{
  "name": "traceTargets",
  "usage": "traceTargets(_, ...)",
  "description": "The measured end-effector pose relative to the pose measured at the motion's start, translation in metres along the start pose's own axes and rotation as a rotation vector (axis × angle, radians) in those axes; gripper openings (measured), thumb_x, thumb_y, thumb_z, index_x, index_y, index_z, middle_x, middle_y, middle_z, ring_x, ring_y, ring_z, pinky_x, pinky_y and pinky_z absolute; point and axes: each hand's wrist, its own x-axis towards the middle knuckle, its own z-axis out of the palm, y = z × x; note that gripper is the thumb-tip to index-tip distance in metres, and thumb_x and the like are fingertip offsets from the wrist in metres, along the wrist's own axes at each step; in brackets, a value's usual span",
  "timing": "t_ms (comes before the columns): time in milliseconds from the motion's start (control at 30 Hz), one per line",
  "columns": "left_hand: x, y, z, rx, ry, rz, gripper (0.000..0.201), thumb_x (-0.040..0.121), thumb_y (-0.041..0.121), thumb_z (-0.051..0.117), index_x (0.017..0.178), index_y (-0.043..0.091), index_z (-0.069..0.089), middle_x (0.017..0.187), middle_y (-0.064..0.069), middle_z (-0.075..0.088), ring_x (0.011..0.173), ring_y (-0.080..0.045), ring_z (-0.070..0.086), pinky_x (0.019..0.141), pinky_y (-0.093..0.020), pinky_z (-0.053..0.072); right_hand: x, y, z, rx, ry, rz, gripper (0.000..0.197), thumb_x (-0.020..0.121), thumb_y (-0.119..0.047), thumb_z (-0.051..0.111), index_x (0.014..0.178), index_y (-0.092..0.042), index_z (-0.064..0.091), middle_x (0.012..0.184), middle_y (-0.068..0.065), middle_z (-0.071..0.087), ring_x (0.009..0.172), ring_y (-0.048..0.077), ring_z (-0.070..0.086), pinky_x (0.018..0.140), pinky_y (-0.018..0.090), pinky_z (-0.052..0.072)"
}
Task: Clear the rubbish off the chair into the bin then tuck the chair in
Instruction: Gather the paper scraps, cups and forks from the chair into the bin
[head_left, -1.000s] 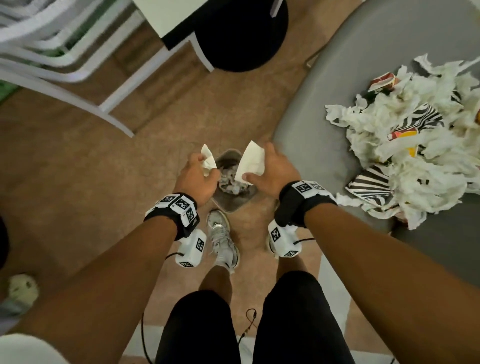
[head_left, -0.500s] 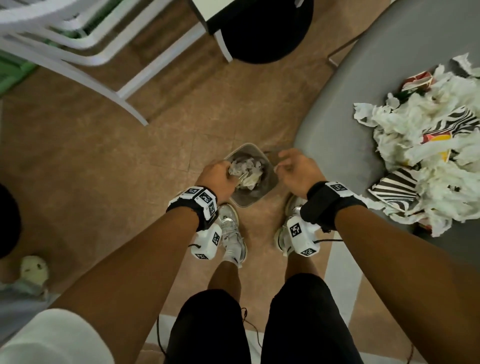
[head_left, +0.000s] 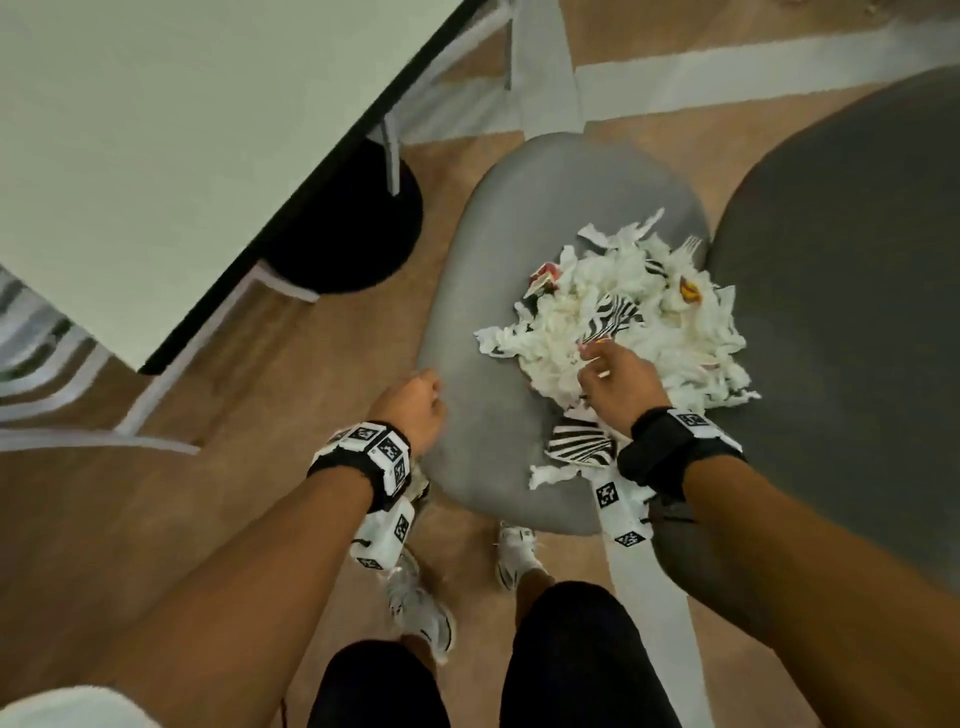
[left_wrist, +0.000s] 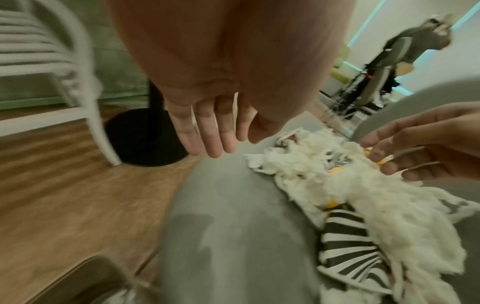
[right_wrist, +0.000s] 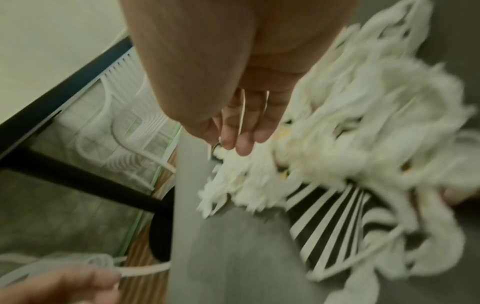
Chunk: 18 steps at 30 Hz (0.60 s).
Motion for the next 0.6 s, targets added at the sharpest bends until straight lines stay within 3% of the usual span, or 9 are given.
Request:
traceTargets(233,0.055,0.158,0.066,0.074,-0.095,0.335,0.057,0.088,0.029,0.061,0.141,0.025,0.043,0.138,-0.004,0.043,0.127,-0.026,0.046,0.103,-0.041,0.044,0.011,0.080,-0.063,-0.107,0.100,0.050,0.032,0.093,-0.019,0.060,0.124,-0.015,0.060,0.132,0.008,0.051,0.118,0.029,0.055,0.101,0.041,0.046)
traceTargets(300,0.055,0.184,0.091,0.092,-0.111,0.440,0.068,0.084,0.032,0.065,0.146,0.031,0.037,0.147,0.000,0.031,0.132,-0.026,0.039,0.102,-0.043,0.046,0.013,0.096,-0.069,-0.121,0.133,0.055,0.031,0.092,-0.018,0.061,0.123,-0.014,0.060,0.136,0.008,0.049,0.126,0.029,0.048,0.105,0.041,0.042)
traceTargets(400,0.054,0.207,0.124,0.276,-0.126,0.552,0.089,0.078,0.027,0.074,0.149,0.038,0.022,0.156,0.000,0.013,0.129,-0.031,0.035,0.086,-0.044,0.053,0.020,0.108,-0.072,-0.100,0.130,0.088,0.030,0.093,-0.016,0.058,0.122,-0.014,0.061,0.135,0.007,0.051,0.126,0.029,0.049,0.105,0.041,0.043)
traceTargets(500,0.064,0.214,0.137,0.428,-0.138,0.503,0.083,0.080,0.008,0.070,0.148,0.031,0.027,0.149,-0.007,0.024,0.122,-0.033,0.040,0.076,-0.044,0.053,0.026,0.114,-0.069,-0.093,0.101,0.090,0.033,0.091,-0.012,0.056,0.124,-0.015,0.060,0.134,0.009,0.053,0.124,0.030,0.051,0.103,0.043,0.045)
traceTargets(600,0.078,0.203,0.132,0.383,-0.139,0.548,0.051,0.086,-0.001,0.056,0.133,0.016,0.053,0.122,-0.015,0.049,0.107,-0.037,0.052,0.078,-0.047,0.052,0.030,0.118,-0.063,-0.100,0.094,0.034,0.040,0.088,-0.005,0.053,0.127,-0.014,0.056,0.139,0.008,0.049,0.127,0.030,0.049,0.104,0.043,0.044)
